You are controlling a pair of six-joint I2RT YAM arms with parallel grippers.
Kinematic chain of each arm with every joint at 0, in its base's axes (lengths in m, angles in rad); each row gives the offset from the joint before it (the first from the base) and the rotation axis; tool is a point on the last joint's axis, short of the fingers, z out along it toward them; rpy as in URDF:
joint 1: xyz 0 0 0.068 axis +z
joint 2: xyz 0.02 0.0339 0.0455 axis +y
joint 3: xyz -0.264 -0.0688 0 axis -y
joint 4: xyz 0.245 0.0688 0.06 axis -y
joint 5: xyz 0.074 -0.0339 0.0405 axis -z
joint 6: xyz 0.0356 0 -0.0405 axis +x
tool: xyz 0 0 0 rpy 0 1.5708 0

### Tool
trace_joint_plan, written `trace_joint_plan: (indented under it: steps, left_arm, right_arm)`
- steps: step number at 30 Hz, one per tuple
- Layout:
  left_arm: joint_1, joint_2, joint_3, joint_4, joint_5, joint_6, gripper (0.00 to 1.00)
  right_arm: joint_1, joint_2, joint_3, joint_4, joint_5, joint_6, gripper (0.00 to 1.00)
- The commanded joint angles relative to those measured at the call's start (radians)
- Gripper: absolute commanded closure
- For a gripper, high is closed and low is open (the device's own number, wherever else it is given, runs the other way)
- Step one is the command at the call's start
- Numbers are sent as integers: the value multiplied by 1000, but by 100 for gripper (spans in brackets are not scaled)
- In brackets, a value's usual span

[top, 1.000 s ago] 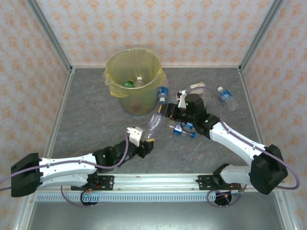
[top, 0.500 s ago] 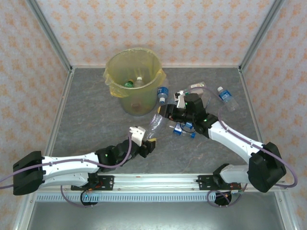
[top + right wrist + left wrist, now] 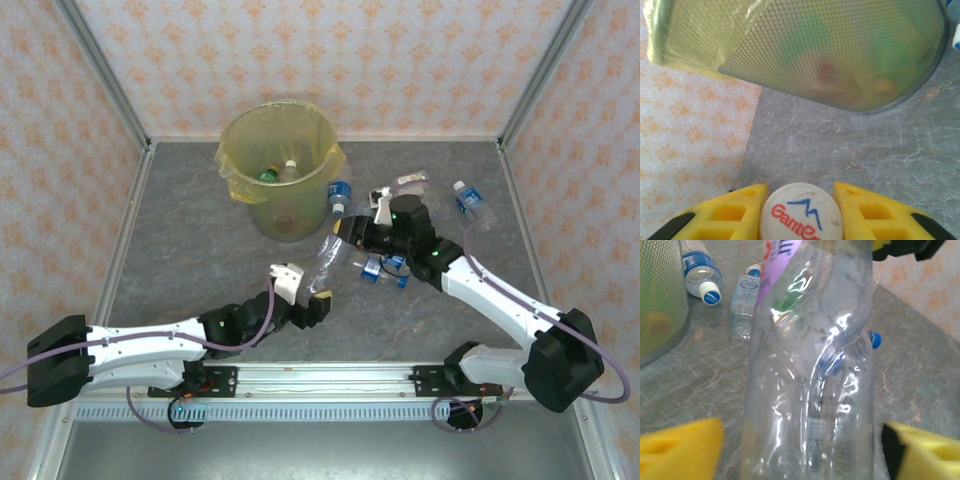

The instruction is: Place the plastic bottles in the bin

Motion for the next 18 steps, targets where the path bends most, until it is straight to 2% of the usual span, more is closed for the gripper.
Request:
trace_joint_plan:
  steps: [1, 9, 12, 18]
  left_arm:
    - [-4, -42, 20, -7, -47, -18, 1]
    - [-4, -232, -29, -31, -168, -79, 1]
    - [-4, -304, -42, -70, -208, -104, 1]
    - [-4, -406, -80, -131, -276, -159, 1]
  right_arm:
    - [0, -60, 63, -49, 90, -41, 65]
    - [-1, -107, 226, -154, 267, -119, 66]
    - [-1, -107, 308, -157, 298, -142, 65]
    - [1, -61, 471, -121, 438, -143, 66]
